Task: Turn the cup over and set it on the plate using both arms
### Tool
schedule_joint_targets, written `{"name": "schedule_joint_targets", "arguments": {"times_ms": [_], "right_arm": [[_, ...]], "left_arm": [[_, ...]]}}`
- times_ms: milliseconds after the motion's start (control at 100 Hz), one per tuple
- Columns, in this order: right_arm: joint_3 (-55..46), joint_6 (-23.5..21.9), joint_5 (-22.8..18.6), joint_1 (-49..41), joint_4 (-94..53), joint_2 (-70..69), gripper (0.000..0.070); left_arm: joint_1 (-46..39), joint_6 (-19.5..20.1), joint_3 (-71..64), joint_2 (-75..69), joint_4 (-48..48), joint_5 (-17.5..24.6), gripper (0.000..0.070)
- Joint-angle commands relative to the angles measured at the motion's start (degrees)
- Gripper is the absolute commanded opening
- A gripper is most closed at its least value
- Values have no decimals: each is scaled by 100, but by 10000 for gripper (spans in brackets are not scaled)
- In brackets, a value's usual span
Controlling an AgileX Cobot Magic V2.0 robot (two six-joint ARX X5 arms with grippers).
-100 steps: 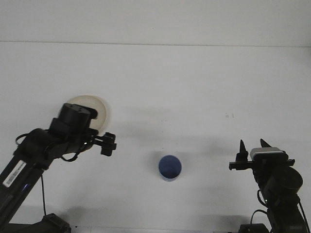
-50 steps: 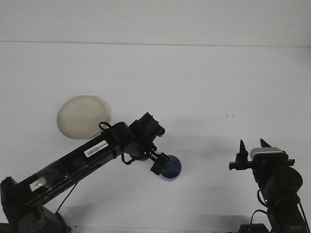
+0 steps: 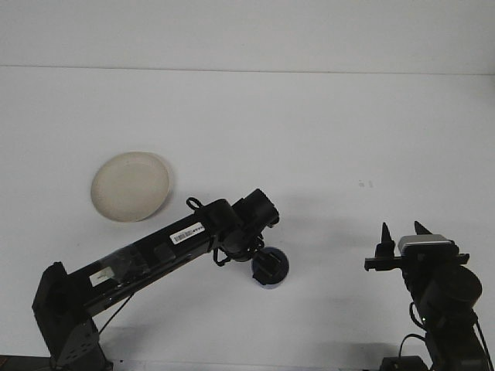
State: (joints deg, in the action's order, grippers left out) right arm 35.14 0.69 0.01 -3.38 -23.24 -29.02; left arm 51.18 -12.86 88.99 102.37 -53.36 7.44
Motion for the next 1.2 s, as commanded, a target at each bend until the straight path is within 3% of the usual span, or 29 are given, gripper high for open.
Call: {"name": "schedule_joint_targets", "arguments": {"times_ms": [0, 90, 140, 370, 560, 790, 1030, 1189], "right_arm": [[52, 57, -2, -15, 48, -17, 428], [52, 59, 0, -15, 48, -17, 428], [52, 59, 0, -15, 46, -17, 428], [52, 59, 0, -15, 46, -17, 428], [52, 59, 0, -15, 46, -17, 428], [52, 59, 0, -15, 46, -17, 428], [52, 59, 0, -15, 48, -17, 428], [52, 59, 2, -15, 48, -17, 428]], "left_arm": [[66, -28, 144, 214, 37, 11, 501], [66, -28, 144, 306, 103, 11, 480], [66, -26, 144, 356, 120, 11, 424], [66, 63, 146, 433, 127, 13, 0], [52, 90, 398, 428, -66, 11, 10], [-356, 415, 1137, 223, -815, -201, 10], [-1375, 560, 1270, -459, -1445, -1021, 10], [-2472, 713, 1270, -649, -1493, -1091, 11]]}}
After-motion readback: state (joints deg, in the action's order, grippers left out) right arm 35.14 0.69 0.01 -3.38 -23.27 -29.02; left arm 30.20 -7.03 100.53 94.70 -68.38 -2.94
